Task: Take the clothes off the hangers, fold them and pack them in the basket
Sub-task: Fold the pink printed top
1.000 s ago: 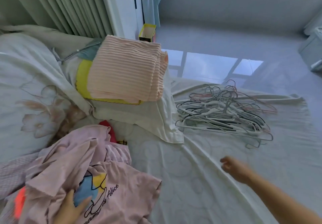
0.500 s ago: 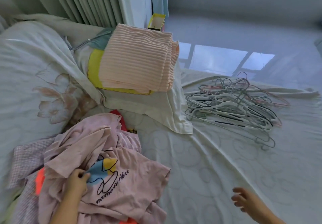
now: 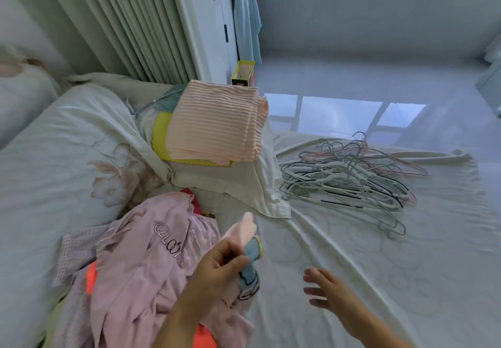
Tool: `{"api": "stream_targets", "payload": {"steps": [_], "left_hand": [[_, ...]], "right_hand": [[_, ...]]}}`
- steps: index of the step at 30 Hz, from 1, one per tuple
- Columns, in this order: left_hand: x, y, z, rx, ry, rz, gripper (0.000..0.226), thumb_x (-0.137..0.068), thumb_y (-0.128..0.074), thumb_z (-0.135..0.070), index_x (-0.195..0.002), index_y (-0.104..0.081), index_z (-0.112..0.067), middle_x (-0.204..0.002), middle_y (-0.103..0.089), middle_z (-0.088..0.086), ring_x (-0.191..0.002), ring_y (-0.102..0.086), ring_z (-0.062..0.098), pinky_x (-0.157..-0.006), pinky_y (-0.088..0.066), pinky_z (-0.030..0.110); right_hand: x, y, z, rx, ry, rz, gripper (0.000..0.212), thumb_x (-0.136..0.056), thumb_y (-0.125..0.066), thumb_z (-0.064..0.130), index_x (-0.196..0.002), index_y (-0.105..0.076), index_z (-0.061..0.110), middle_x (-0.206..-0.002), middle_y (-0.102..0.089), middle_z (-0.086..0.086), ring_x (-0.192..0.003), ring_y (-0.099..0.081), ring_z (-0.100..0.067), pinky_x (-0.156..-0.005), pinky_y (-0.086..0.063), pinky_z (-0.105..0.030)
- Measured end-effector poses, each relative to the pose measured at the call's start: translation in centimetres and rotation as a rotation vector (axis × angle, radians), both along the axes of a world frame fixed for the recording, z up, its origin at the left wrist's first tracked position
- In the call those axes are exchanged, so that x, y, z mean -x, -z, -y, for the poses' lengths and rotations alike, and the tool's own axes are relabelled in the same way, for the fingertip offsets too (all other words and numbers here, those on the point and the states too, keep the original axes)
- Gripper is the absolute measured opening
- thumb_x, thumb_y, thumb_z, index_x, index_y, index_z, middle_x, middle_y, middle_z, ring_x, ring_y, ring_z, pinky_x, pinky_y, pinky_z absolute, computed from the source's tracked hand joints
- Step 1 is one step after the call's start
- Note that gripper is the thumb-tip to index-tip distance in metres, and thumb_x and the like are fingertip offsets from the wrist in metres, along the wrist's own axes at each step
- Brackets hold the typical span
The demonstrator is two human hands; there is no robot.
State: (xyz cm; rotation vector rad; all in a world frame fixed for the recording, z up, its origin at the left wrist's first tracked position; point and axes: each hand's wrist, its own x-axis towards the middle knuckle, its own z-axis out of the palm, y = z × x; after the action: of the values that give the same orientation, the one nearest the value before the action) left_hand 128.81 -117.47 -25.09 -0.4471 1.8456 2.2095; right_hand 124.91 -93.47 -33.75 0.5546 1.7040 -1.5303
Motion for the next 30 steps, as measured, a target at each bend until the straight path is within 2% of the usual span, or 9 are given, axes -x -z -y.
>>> {"api": "stream_targets", "payload": {"steps": [4,6,8,11,13,17,20,23,30], "left_hand": [[-1.6,-3.6,-7.1,-0.152,0.206,-0.092,0.012,-0.061,-0.075,-0.019,-0.067,-0.066,-0.024,-0.068,-0.058,-0.006,-0.066,-0.053,0.007,-0.062,-0.043,0.016],[-2.3,-4.8,-10.4,-0.190,0.316,-0.100,0.012,-0.065,-0.073,-0.016,-0.067,-0.066,-0.026,-0.069,-0.060,-0.009,-0.066,-0.054,0.005,-0.061,-0.043,0.015],[-2.9,-5.1,-13.7,-0.166,0.348,-0.067,0.011,-0.065,-0.074,-0.022,-0.069,-0.065,-0.025,-0.071,-0.060,-0.008,-0.068,-0.054,0.007,-0.063,-0.043,0.017],[-3.6,-4.3,-17.9,0.014,0.217,0.078,0.052,-0.054,-0.076,-0.049,-0.092,-0.060,-0.017,-0.084,-0.062,-0.003,-0.076,-0.056,0.010,-0.066,-0.044,0.019],[-3.4,-4.1,-20.4,0.199,0.160,0.107,0.083,-0.044,-0.073,-0.068,-0.109,-0.049,-0.022,-0.100,-0.058,-0.001,-0.084,-0.058,0.010,-0.069,-0.047,0.019],[-1.9,-5.3,-25.2,0.277,0.172,0.004,0.097,-0.044,-0.073,-0.069,-0.127,-0.034,-0.035,-0.120,-0.050,-0.003,-0.102,-0.059,0.016,-0.081,-0.055,0.030],[-1.0,-6.7,-28.3,0.233,0.181,-0.093,0.054,-0.060,-0.070,-0.053,-0.105,-0.064,-0.025,-0.096,-0.066,0.001,-0.086,-0.063,0.016,-0.073,-0.053,0.028],[-0.4,-8.4,-29.1,0.221,0.083,-0.184,0.014,-0.083,-0.064,-0.030,-0.087,-0.069,-0.017,-0.077,-0.065,0.000,-0.075,-0.057,0.016,-0.063,-0.046,0.023],[1.0,-14.7,-28.3,-0.190,-0.152,-0.252,0.015,-0.087,-0.055,-0.003,-0.099,-0.056,-0.012,-0.086,-0.064,0.005,-0.070,-0.065,0.014,-0.058,-0.054,0.028]], "right_hand": [[1.4,-2.5,-2.0,0.097,0.139,0.021,0.054,-0.086,-0.046,0.060,-0.129,-0.041,0.028,-0.134,-0.040,0.006,-0.126,-0.041,-0.027,-0.098,-0.044,-0.046],[1.9,-4.3,-3.2,0.213,0.273,0.061,0.085,-0.070,-0.049,0.075,-0.134,-0.044,0.018,-0.138,-0.046,-0.005,-0.123,-0.045,-0.030,-0.104,-0.038,-0.051],[1.8,-6.8,-5.5,0.334,0.316,0.036,0.094,-0.053,-0.067,0.078,-0.112,-0.057,0.006,-0.115,-0.061,-0.010,-0.101,-0.058,-0.029,-0.095,-0.047,-0.047],[0.8,-9.4,-10.6,0.490,0.254,0.005,0.120,-0.020,-0.091,0.054,-0.121,-0.057,0.000,-0.106,-0.065,-0.019,-0.096,-0.062,-0.030,-0.082,-0.053,-0.039],[0.4,-10.2,-14.1,0.549,0.308,-0.087,0.102,-0.026,-0.093,0.048,-0.110,-0.060,0.001,-0.096,-0.070,-0.016,-0.086,-0.068,-0.026,-0.069,-0.057,-0.034],[-1.8,-13.7,-17.8,0.558,0.322,-0.239,0.022,-0.089,-0.054,0.013,-0.109,-0.054,0.002,-0.088,-0.068,-0.016,-0.077,-0.066,-0.026,-0.061,-0.057,-0.034],[-3.0,-15.2,-20.8,0.593,0.352,-0.321,0.018,-0.091,-0.045,0.001,-0.106,-0.054,0.004,-0.089,-0.064,-0.018,-0.079,-0.062,-0.028,-0.059,-0.057,-0.033],[-4.1,-15.9,-24.3,0.543,0.370,-0.426,0.022,-0.088,-0.043,-0.009,-0.101,-0.054,0.004,-0.084,-0.064,-0.014,-0.075,-0.060,-0.023,-0.058,-0.054,-0.029],[-7.7,-13.6,-30.4,0.077,-0.141,-0.454,0.037,-0.063,-0.064,0.017,-0.096,-0.057,0.004,-0.079,-0.056,-0.002,-0.064,-0.051,-0.008,-0.058,-0.043,-0.021]]}}
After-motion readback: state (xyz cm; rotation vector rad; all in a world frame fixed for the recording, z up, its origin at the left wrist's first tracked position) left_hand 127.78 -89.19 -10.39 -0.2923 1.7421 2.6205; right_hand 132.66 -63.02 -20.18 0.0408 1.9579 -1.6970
